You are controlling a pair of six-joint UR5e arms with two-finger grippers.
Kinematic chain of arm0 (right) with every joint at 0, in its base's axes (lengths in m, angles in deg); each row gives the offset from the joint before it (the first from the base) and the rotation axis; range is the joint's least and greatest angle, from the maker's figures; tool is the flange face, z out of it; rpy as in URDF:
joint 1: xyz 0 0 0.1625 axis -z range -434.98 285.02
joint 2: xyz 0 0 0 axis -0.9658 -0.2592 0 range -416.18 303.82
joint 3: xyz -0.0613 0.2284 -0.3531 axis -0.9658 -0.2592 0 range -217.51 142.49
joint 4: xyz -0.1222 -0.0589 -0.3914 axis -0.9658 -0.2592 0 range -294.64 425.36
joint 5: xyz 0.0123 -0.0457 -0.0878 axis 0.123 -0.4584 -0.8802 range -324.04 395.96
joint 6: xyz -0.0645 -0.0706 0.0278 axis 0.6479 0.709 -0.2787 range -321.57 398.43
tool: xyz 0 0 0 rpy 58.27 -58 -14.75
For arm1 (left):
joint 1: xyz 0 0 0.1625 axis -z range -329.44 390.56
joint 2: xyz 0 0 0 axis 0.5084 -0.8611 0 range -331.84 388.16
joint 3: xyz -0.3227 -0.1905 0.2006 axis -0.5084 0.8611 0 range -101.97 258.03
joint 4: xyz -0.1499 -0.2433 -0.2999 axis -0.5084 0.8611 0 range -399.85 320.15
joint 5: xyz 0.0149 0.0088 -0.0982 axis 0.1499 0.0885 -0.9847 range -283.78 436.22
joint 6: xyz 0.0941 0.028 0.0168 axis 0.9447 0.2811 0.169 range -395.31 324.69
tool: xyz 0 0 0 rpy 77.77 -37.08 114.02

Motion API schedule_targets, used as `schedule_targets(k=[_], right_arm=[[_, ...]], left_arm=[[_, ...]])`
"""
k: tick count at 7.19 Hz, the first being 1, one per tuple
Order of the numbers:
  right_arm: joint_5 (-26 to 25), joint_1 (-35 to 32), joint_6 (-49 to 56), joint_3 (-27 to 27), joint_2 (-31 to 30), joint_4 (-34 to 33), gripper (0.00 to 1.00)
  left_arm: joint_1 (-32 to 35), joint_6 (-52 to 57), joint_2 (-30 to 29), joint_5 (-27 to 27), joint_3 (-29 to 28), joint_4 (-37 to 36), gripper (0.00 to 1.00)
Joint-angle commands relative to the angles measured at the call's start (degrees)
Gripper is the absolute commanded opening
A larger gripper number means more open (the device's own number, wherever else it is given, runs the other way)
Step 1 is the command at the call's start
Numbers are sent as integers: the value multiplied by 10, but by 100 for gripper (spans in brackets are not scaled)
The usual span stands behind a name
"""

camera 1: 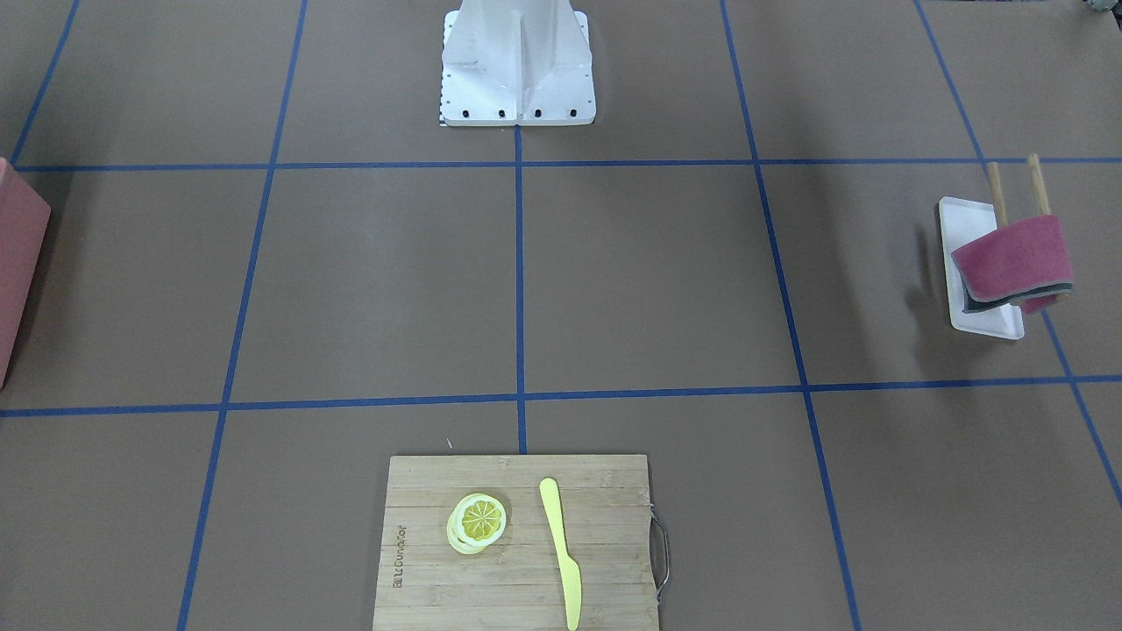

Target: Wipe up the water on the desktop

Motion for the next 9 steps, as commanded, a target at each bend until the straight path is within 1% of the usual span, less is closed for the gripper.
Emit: schedule_targets(k=[1, 3, 5, 6, 7, 8, 9], right_arm=[[0, 0, 1, 1, 0, 0, 100], [3, -1, 2, 34, -8, -1, 100], [1, 0, 2, 44, -2, 0, 100], [0, 0, 1, 59, 2, 1, 100], [1, 0, -1, 75, 2, 0, 100], [-1, 0, -6, 91, 1, 0, 100], [-1, 0, -6, 90, 5, 0, 100]], left_arm=[[0, 0, 0, -1, 2, 4, 98], [0, 0, 3, 4, -3, 46, 98], [0, -1, 1, 0, 10, 47, 98], [1, -2, -4, 0, 23, 61, 98], [1, -4, -9, 0, 24, 112, 98], [0, -8, -9, 1, 15, 189, 98], [0, -8, -10, 1, 8, 206, 98]])
